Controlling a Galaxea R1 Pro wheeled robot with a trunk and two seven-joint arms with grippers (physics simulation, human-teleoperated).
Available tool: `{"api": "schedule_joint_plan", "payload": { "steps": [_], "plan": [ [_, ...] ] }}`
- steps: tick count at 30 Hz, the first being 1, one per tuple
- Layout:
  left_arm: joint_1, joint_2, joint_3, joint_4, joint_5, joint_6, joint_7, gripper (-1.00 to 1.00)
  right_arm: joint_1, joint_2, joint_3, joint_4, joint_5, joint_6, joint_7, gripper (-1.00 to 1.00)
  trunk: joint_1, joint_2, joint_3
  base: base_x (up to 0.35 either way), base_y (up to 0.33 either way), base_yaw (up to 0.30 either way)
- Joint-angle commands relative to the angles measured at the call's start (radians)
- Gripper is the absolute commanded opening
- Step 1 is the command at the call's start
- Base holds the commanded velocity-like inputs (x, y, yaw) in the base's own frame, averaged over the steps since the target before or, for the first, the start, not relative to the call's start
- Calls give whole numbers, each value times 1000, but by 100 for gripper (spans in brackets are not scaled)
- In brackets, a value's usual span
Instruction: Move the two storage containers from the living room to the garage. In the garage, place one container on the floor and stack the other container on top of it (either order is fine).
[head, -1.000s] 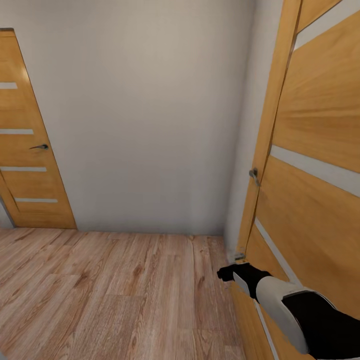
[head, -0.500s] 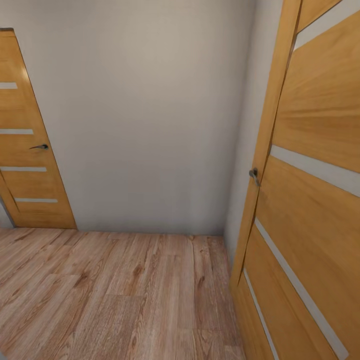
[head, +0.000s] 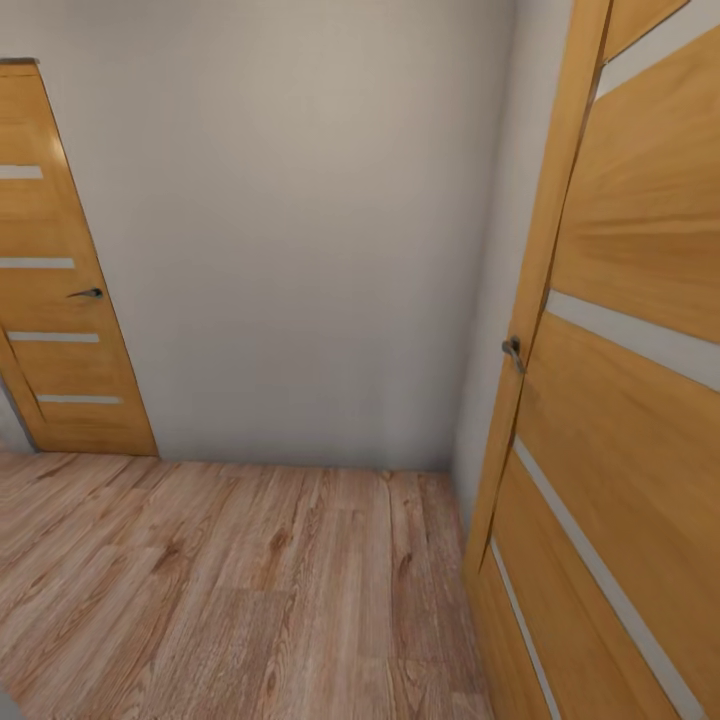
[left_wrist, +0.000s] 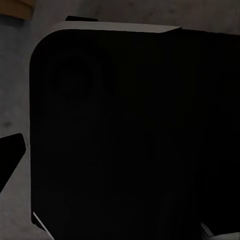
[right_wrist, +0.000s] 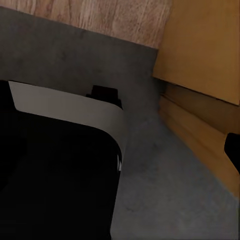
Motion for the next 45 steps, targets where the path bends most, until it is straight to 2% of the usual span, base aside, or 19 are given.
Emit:
{"api": "schedule_joint_plan", "payload": {
  "steps": [1,10,16,27,45],
  "plan": [
    [0,-1,0,0,10,-2,0,100,-1,0,7,3,-2,-7,-2,100,0,-1,-1,0,0,200],
    [0,-2,2,0,8,-2,-1,100,0,-24,8,3,-2,-13,1,100,0,-1,-1,0,0,61],
    [0,-2,2,0,8,-2,-1,100,0,-23,8,3,-2,-14,1,100,0,-1,-1,63,0,2],
    [0,-2,-1,0,7,-2,-1,100,0,-21,8,3,-2,-14,1,100,0,-1,-1,268,0,0],
    [0,-2,1,0,8,-2,0,100,0,-21,8,3,-2,-14,1,100,0,-1,-1,35,-31,0]
  ]
}}
